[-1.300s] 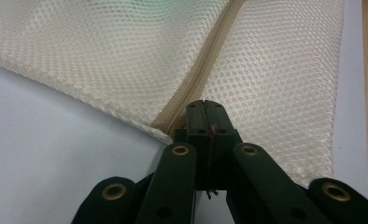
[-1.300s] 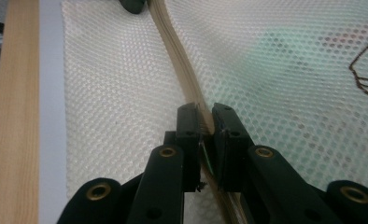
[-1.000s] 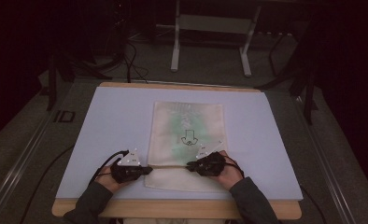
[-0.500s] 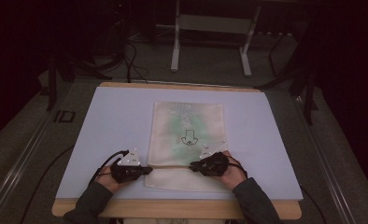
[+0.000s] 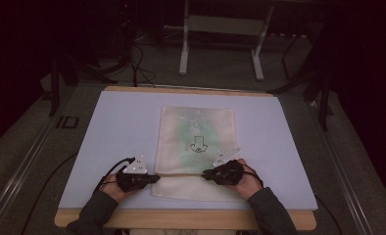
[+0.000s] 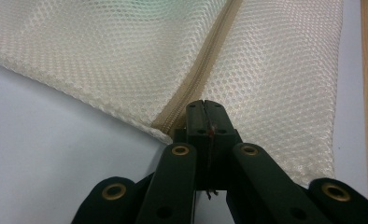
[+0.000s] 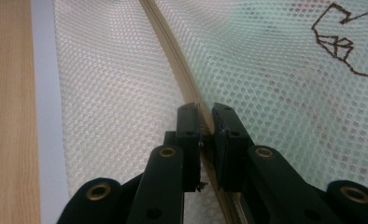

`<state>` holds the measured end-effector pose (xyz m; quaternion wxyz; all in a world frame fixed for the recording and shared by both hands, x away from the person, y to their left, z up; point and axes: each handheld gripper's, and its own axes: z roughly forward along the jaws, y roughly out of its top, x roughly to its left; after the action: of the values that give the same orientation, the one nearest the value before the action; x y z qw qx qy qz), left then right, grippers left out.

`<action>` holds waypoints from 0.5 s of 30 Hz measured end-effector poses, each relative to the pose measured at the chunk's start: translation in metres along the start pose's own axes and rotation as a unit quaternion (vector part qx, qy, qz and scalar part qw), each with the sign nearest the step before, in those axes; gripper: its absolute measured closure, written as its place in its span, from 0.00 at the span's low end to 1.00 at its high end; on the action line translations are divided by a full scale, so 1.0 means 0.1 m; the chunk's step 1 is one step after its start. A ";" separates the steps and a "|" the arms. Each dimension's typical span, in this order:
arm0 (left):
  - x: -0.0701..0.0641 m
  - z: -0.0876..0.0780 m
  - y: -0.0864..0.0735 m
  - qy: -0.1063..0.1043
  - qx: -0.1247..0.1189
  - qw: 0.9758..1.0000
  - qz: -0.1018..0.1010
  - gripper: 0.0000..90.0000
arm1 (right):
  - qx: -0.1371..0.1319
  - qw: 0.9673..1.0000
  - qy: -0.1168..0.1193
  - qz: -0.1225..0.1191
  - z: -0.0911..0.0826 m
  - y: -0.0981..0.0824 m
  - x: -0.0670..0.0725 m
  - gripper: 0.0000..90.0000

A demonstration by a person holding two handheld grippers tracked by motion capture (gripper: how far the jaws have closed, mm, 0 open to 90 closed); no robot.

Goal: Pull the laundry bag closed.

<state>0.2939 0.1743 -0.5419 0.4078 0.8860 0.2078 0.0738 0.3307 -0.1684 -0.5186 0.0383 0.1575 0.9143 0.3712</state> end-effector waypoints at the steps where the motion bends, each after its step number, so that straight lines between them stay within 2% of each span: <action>1: 0.00 0.00 0.00 0.000 0.000 1.000 0.000 1.00 | 0.000 1.000 0.000 0.002 0.00 -0.01 0.00 0.91; 15: 0.00 0.00 0.00 -0.001 0.000 1.000 -0.001 1.00 | 0.001 1.000 0.001 0.000 -0.02 -0.04 0.00 0.91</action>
<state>0.2940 0.1743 -0.5420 0.4083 0.8858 0.2083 0.0730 0.3298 -0.1725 -0.5193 0.0373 0.1572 0.9146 0.3707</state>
